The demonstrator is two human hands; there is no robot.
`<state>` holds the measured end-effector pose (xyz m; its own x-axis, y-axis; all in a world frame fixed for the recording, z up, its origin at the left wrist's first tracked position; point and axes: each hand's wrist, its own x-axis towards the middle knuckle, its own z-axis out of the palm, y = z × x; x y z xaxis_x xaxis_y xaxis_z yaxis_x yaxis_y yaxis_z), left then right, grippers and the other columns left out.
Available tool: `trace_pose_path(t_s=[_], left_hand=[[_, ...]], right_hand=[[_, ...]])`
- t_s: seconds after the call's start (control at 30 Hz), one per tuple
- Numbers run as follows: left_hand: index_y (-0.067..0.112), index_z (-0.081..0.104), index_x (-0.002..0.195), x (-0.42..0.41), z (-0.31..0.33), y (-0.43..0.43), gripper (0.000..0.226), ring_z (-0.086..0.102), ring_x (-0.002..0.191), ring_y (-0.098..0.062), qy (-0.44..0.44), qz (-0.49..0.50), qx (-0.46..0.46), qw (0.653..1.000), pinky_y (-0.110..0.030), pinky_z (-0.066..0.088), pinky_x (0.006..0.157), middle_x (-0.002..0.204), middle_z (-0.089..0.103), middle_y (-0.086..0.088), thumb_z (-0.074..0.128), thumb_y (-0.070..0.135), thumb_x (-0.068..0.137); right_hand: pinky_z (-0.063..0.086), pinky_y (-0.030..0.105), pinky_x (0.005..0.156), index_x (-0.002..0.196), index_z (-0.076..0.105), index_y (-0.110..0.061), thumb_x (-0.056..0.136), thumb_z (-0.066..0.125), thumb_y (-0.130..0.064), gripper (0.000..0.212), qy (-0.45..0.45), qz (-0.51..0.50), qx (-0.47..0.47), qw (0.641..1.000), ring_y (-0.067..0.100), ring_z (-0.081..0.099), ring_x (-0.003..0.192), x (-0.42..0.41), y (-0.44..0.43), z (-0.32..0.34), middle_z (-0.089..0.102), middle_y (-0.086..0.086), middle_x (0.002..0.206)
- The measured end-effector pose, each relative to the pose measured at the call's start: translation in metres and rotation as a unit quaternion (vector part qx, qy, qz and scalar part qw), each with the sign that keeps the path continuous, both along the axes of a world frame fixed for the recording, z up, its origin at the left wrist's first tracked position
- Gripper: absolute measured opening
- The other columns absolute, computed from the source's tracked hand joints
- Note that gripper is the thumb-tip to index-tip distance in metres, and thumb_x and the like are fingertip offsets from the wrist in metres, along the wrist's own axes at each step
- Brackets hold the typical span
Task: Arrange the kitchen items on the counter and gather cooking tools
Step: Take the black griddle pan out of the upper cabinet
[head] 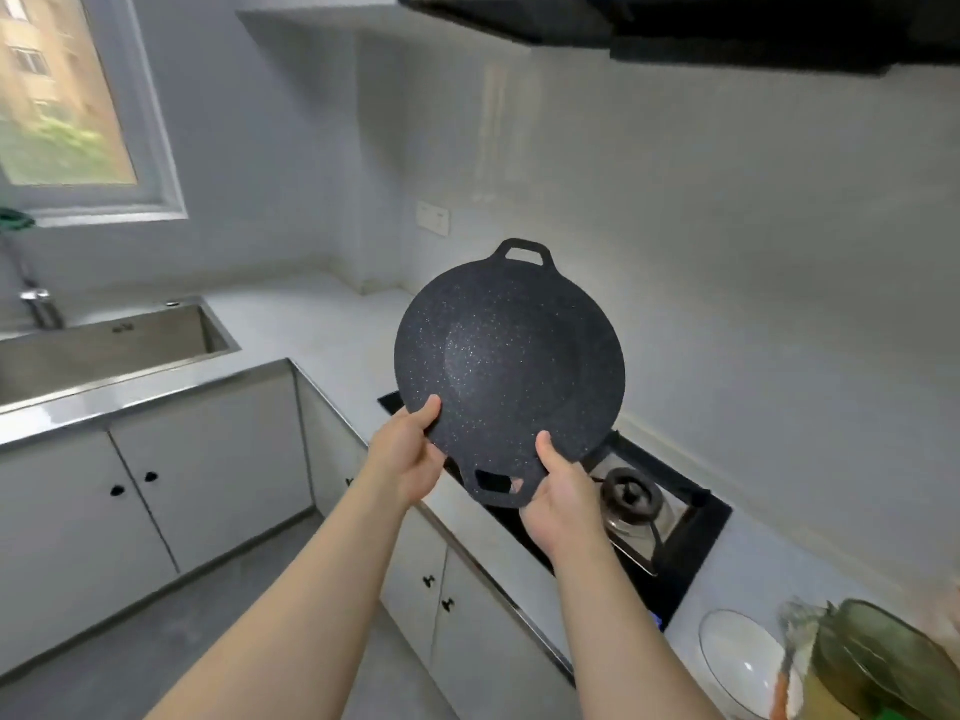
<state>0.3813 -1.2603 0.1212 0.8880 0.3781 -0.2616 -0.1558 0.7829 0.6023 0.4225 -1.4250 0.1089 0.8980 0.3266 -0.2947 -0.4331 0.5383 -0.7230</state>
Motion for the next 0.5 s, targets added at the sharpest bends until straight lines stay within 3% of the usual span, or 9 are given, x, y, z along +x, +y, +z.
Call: trace_pose_path(t_s=[0.17,0.33,0.4,0.5], left_hand=[[0.001,0.060,0.127,-0.005,-0.013,0.076,0.027,0.071,0.103,-0.025,0.015,0.062,-0.037,0.997,-0.038,0.056,0.087,0.115,0.072,-0.014,0.050,0.006,0.102],[0.002,0.061,0.125,0.000,-0.012,0.131,0.026,0.069,0.109,-0.028,0.023,0.115,-0.066,0.991,-0.041,0.052,0.101,0.118,0.071,-0.014,0.052,0.004,0.101],[0.001,0.063,0.120,0.003,-0.009,0.150,0.022,0.069,0.107,-0.028,0.034,0.140,-0.081,0.986,-0.040,0.054,0.098,0.119,0.070,-0.015,0.053,0.002,0.100],[0.000,0.062,0.121,0.011,-0.003,0.176,0.024,0.069,0.100,-0.028,0.045,0.172,-0.103,0.979,-0.037,0.059,0.078,0.121,0.068,-0.016,0.053,0.000,0.099]], right_hand=[[0.054,0.049,0.096,0.122,0.058,-0.010,0.100,0.057,-0.018,0.023,0.012,0.061,-0.029,0.998,0.034,0.068,0.109,0.007,0.079,-0.001,0.070,0.015,0.119],[0.051,0.051,0.101,0.123,0.060,-0.010,0.102,0.053,-0.018,0.023,0.023,0.089,-0.006,0.996,0.034,0.068,0.110,0.020,0.144,0.001,0.071,0.016,0.118],[0.048,0.048,0.106,0.125,0.060,-0.010,0.104,0.050,-0.018,0.025,0.016,0.101,0.007,0.995,0.031,0.067,0.112,0.025,0.168,-0.001,0.071,0.014,0.120],[0.049,0.046,0.103,0.125,0.060,-0.010,0.104,0.048,-0.015,0.024,0.004,0.122,0.007,0.992,0.031,0.067,0.112,0.031,0.203,-0.003,0.070,0.014,0.121]])
